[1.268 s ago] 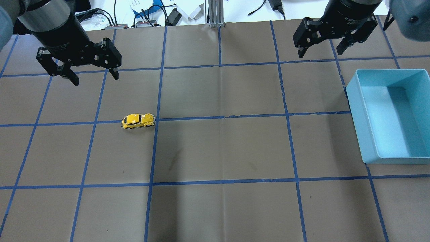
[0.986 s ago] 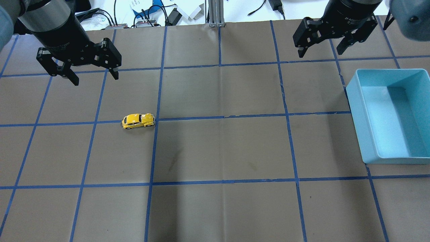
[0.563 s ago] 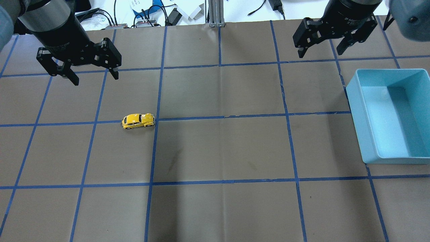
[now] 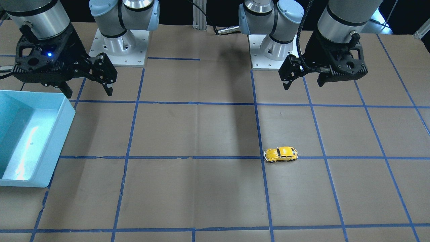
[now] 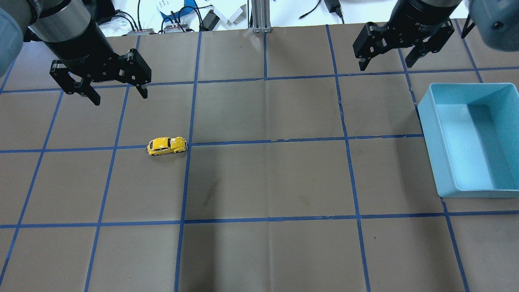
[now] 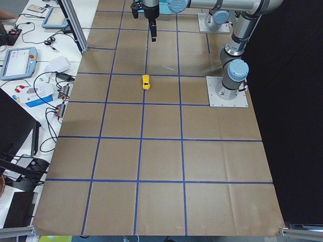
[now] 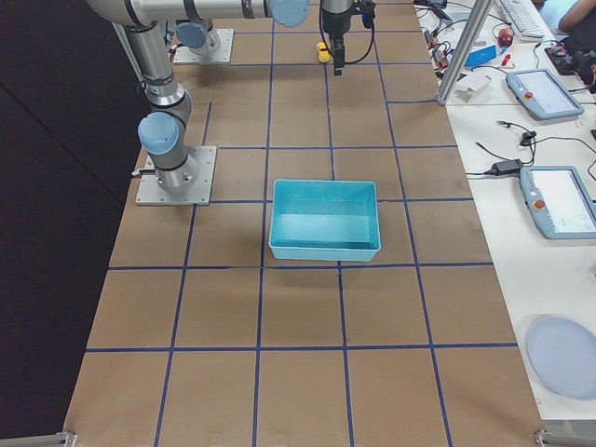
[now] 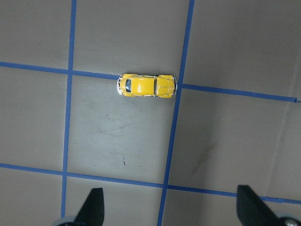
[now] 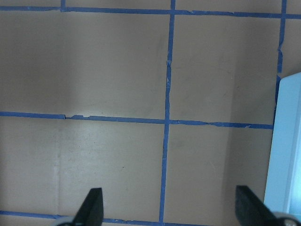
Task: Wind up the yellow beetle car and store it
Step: 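Move the left gripper down over the yellow beetle car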
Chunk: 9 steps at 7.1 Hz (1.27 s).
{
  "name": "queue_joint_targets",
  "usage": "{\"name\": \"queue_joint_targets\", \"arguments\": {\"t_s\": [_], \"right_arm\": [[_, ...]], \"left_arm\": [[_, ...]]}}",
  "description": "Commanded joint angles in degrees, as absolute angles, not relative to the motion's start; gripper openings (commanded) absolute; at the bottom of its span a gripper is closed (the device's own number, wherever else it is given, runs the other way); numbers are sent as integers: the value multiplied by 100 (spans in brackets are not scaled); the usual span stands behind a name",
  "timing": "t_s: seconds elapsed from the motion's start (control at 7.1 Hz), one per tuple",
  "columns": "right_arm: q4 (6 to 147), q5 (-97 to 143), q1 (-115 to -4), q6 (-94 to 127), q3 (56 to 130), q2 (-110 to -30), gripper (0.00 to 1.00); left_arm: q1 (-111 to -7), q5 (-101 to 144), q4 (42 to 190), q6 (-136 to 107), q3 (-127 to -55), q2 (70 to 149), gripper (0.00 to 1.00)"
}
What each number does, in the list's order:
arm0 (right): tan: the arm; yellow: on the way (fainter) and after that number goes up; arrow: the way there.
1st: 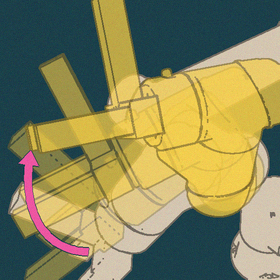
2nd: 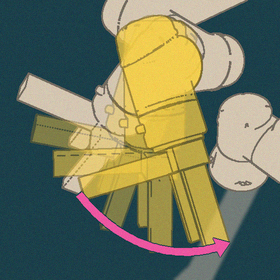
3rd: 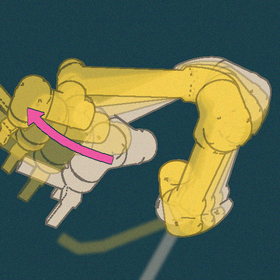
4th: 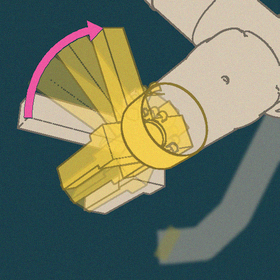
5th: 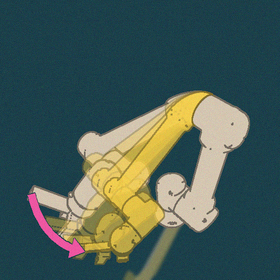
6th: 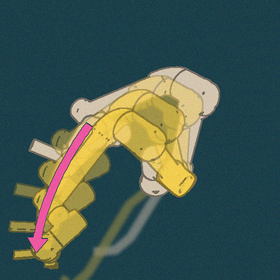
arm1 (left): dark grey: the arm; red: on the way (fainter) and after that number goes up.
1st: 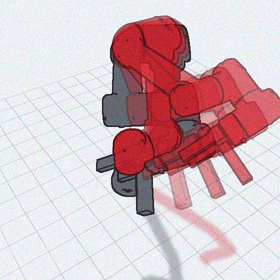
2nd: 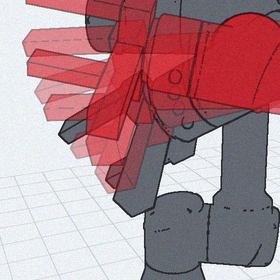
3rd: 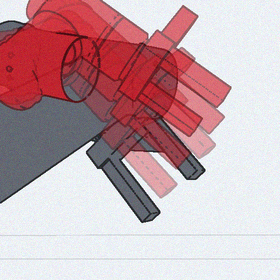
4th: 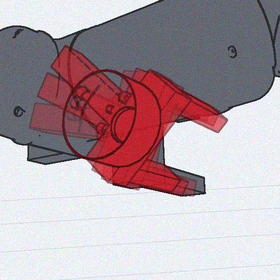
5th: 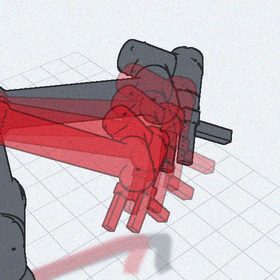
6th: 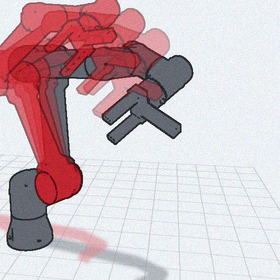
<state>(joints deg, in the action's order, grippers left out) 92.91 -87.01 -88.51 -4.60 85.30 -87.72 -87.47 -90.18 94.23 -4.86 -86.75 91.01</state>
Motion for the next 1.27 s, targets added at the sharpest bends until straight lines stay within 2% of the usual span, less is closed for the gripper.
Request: {"name": "queue_joint_targets", "arguments": {"t_s": [0.0, 0.7, 1.13], "right_arm": [[9299, -8692, -8859, -457, 8525, -8771, 100], [9255, -8701, -8851, -457, 8543, -8771, 100], [9237, -8753, -8851, -439, 8543, -8772, 100]], "left_arm": [[-8754, -8719, 9239, -327, -8753, 9254, 100], [-8886, -8737, 8440, 877, -9298, 9851, 100], [-9017, -8745, 7422, 2973, -10104, 10011, 100]]}}
